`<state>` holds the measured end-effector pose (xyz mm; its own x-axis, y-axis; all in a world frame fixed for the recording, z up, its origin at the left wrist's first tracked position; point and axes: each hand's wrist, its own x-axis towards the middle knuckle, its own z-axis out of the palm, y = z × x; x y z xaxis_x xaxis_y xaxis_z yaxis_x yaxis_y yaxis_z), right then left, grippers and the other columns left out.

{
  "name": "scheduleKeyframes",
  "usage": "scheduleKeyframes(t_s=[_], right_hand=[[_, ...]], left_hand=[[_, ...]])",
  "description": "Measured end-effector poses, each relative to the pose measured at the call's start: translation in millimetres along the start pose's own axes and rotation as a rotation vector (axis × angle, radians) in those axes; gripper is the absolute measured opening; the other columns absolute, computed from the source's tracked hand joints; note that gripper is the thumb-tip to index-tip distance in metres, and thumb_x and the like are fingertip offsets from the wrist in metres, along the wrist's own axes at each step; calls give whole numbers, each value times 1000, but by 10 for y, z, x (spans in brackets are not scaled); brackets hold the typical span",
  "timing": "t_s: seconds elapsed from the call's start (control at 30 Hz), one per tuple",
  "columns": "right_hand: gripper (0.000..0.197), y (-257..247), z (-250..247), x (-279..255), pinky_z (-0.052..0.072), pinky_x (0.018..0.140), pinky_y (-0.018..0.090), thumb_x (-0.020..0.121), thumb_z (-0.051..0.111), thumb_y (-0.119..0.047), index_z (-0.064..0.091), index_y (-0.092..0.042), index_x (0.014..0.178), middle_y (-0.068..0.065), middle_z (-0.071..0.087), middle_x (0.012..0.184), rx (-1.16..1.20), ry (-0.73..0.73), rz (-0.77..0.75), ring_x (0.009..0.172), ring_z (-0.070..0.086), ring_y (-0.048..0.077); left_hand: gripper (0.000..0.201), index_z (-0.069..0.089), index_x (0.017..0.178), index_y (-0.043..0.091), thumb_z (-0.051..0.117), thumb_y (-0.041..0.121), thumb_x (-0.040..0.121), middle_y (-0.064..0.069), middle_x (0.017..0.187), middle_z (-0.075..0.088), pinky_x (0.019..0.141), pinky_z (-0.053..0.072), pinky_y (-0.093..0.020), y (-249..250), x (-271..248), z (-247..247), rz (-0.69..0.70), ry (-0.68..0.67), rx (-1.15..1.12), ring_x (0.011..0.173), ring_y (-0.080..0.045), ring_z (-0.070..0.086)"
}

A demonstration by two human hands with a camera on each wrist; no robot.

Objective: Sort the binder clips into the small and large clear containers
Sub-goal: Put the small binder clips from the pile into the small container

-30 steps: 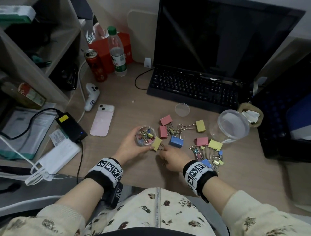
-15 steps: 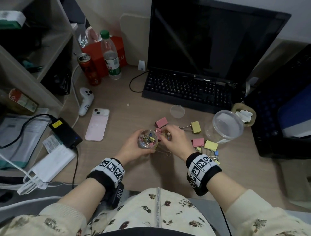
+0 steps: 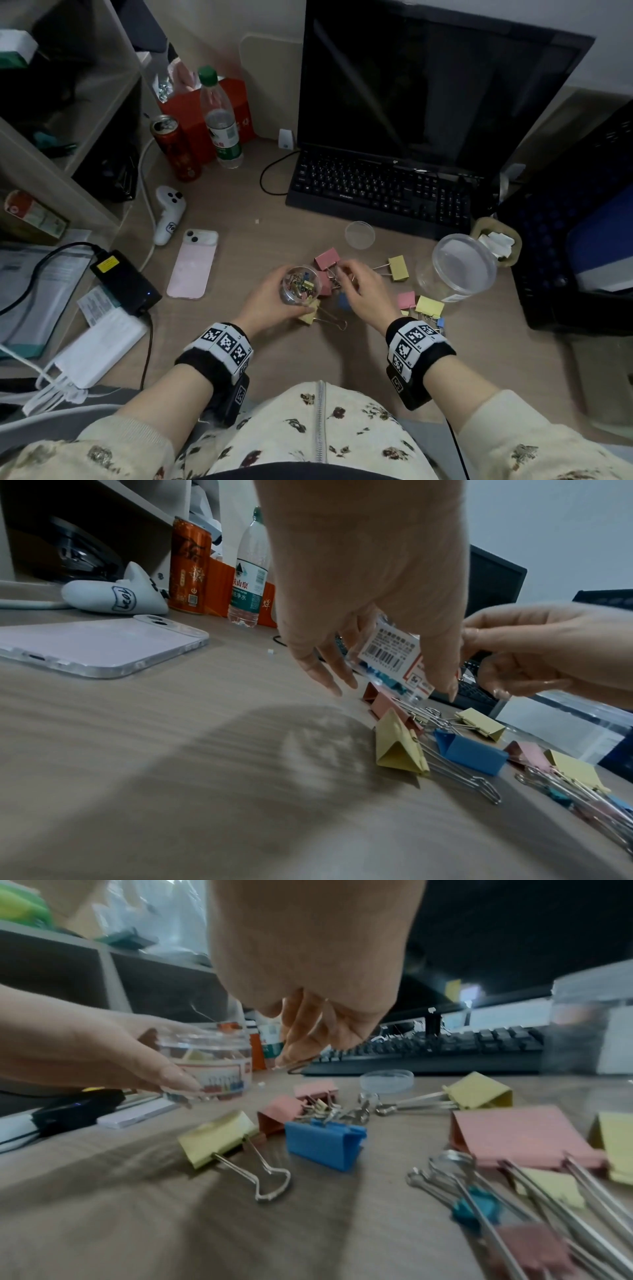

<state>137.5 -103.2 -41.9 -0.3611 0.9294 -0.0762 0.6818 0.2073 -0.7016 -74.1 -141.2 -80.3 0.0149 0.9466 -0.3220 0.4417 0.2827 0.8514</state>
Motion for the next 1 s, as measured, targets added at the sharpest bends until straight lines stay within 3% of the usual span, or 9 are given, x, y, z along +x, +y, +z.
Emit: scheduleKeyframes(t_s=[0.13,0.23,0.33,0.4,0.57,0.67,0.83,1.0], right_hand=[[17,242,38,114,35,75,22,93,56,-16,60,-9,108,6,60,107,-141,-51,143,99,57,23],[27,309,78,189,42,69,28,90,59,-35,59,-22,113,-2,59,109,-367,-99,170,97,60,22],[43,304,141,277,51,76,36,86,62,-44,54,-24,124,-2,58,118,-401,-137,184,102,60,23],[46,275,169,331,51,74,35,86,60,-45,52,-24,126,0,58,121,-473,-164,191,102,61,24],[36,211,198,420,48,66,33,86,57,-44,56,-18,111,4,59,106,-556,-204,188,91,62,26],[30,199,190,456,41,64,30,85,58,-36,57,-17,108,5,59,105,-568,-238,190,92,62,26],[25,225,143,454,44,66,32,86,55,-31,56,-16,107,4,58,107,-539,-277,178,94,61,27],[40,225,83,405,37,66,31,88,54,-28,47,-15,124,7,53,116,-508,-279,191,100,60,31]], left_hand=[[93,44,125,45,84,62,42,10,129,56,104,48,-43,-26,65,-79,-40,17,6,118,-13,56],[92,47,126,43,86,61,44,11,130,56,105,47,-42,-59,99,-104,-46,28,3,119,-11,56],[81,47,114,60,86,60,43,11,125,59,103,49,-42,-65,125,-122,-34,47,-13,116,-11,58],[79,43,108,69,85,61,41,12,124,59,102,49,-43,-55,137,-151,-32,51,-27,115,-12,59],[89,46,122,47,86,56,43,13,125,58,103,49,-41,-61,167,-196,-51,50,-39,115,-10,58],[85,44,121,47,90,42,50,12,125,57,104,48,-40,-68,184,-194,-55,55,-27,116,-11,57],[87,44,123,45,85,50,46,9,125,57,103,49,-38,-35,177,-193,-54,56,-24,115,-11,57],[84,46,126,38,92,30,56,9,124,57,102,49,-36,-27,176,-198,-49,66,-15,113,-9,58]])
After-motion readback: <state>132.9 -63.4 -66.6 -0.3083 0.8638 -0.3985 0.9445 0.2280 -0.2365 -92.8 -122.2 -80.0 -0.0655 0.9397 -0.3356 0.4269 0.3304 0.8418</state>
